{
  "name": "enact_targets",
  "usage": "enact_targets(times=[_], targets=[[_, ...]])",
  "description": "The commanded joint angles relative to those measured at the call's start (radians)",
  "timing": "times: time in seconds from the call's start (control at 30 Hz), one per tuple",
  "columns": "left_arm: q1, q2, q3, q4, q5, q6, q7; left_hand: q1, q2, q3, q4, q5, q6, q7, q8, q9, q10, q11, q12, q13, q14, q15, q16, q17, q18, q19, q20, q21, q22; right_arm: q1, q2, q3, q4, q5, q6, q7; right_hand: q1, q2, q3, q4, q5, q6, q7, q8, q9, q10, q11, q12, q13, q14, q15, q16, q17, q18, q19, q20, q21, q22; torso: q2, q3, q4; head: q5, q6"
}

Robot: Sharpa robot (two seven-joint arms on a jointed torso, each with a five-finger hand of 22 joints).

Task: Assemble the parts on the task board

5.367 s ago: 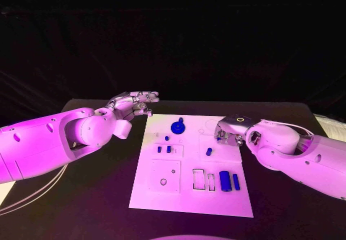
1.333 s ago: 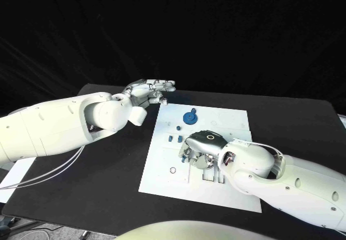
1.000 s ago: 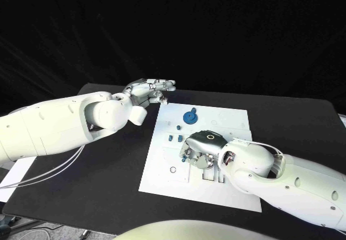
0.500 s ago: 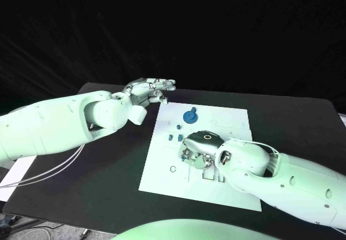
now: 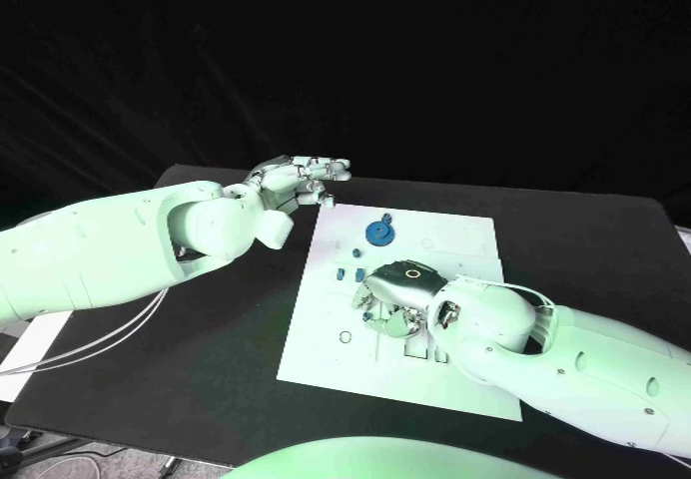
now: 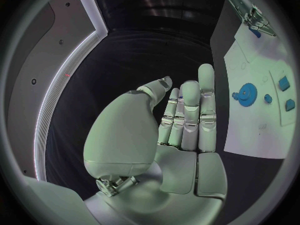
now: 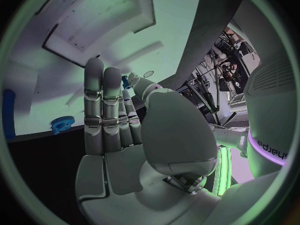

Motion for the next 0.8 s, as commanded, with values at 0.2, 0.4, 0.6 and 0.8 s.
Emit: enact_targets(times=[0.2, 0.4, 0.6, 0.8], targets=[[0.0, 0.001, 0.0, 0.001, -0.018, 0.021, -0.001, -0.003, 0.005, -0.004, -0.002, 0.005, -0.006, -0.001, -0.001, 0.0, -0.006, 0.0, 0.005, -0.002, -0.006, 0.002, -0.001, -0.001, 0.017, -0.002, 0.008, -0.006, -0.002, -0.005, -0.018, -0.005, 0.009, -0.016, -0.025, -0.032, 0.009, 0.0, -0.024, -0.007, 0.013, -0.011, 0.004, -0.002, 0.002, -0.024, 0.005, 0.01, 0.003, -0.012, 0.002, 0.013, 0.005, 0.008, -0.014, 0.002, 0.009, 0.005, 0.0, 0.001, -0.0001, -0.002, 0.004], [0.0, 0.0, 0.0, 0.001, -0.019, 0.022, -0.001, -0.003, 0.005, -0.004, -0.002, 0.005, -0.007, -0.001, -0.001, 0.0, -0.007, 0.0, 0.005, -0.002, -0.006, 0.002, -0.001, -0.002, 0.017, -0.002, 0.008, -0.006, -0.002, -0.005, -0.057, -0.001, 0.055, -0.016, -0.054, -0.032, 0.011, 0.003, -0.034, -0.009, 0.017, -0.005, 0.001, 0.001, 0.004, -0.02, 0.003, 0.019, 0.005, -0.014, 0.001, 0.018, 0.007, 0.009, -0.016, 0.003, 0.013, 0.008, 0.0, 0.001, -0.0003, -0.002, 0.005], [0.0, -0.003, 0.0, 0.002, -0.019, 0.022, 0.0, -0.003, 0.005, -0.004, -0.002, 0.005, -0.007, -0.001, -0.001, 0.0, -0.007, 0.0, 0.005, -0.002, -0.006, 0.002, -0.001, -0.002, 0.017, -0.002, 0.008, -0.006, -0.002, 0.004, -0.136, 0.017, 0.119, -0.006, -0.067, -0.052, 0.005, 0.001, -0.054, -0.005, 0.015, -0.008, -0.008, -0.001, 0.004, -0.012, -0.002, 0.03, 0.005, -0.009, -0.001, 0.026, 0.01, 0.012, -0.015, 0.001, 0.018, 0.012, 0.0, 0.0, -0.0018, -0.009, 0.012], [0.0, -0.007, 0.0, 0.003, -0.019, 0.022, 0.0, -0.003, 0.006, -0.004, -0.002, 0.005, -0.007, -0.001, -0.001, 0.0, -0.008, 0.0, 0.006, -0.002, -0.006, 0.002, -0.001, -0.003, 0.017, -0.002, 0.008, -0.006, -0.002, 0.049, -0.238, 0.032, 0.151, 0.001, -0.088, -0.086, -0.007, -0.006, -0.1, 0.01, 0.011, -0.025, -0.021, -0.003, 0.003, 0.0, -0.016, 0.044, 0.004, 0.016, -0.005, 0.046, 0.015, 0.013, -0.006, -0.006, 0.033, 0.021, -0.001, -0.0001, -0.0038, -0.02, 0.021]])
